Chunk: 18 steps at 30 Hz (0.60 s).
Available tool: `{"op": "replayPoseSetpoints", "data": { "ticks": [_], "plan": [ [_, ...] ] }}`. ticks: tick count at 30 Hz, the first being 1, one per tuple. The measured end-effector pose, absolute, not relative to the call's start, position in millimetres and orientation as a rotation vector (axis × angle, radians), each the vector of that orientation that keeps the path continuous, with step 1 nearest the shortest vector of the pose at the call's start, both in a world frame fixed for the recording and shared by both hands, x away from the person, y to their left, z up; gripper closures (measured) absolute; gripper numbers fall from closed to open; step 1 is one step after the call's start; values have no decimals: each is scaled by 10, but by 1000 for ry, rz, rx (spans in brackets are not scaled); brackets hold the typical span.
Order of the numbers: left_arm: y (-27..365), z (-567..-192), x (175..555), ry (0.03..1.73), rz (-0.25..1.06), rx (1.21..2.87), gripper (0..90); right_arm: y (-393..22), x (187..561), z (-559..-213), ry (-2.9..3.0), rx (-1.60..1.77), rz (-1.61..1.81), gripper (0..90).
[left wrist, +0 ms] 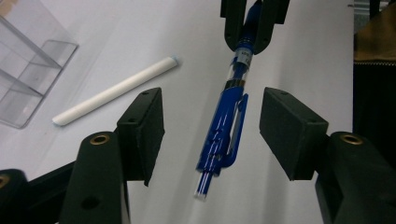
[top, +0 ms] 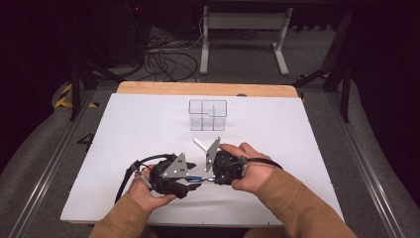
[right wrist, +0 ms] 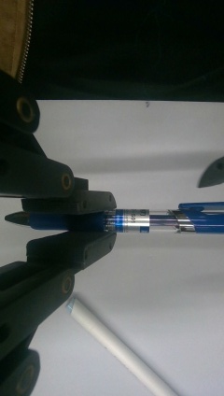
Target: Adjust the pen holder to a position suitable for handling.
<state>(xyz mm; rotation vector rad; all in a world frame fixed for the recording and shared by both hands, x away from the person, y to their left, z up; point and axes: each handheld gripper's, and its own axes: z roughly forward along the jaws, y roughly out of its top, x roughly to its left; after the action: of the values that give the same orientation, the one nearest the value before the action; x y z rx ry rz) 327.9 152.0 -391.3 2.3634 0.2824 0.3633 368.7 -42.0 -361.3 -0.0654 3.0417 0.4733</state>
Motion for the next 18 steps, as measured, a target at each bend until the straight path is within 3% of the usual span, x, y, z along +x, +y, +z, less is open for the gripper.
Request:
{"op": "replayPoseSetpoints", "data": {
  "ticks": [18],
  "plan": [
    [1353,-4005,3288,225,351,2507,630,-370,3665,-3591,3054,-49,528,802]
  ]
}}
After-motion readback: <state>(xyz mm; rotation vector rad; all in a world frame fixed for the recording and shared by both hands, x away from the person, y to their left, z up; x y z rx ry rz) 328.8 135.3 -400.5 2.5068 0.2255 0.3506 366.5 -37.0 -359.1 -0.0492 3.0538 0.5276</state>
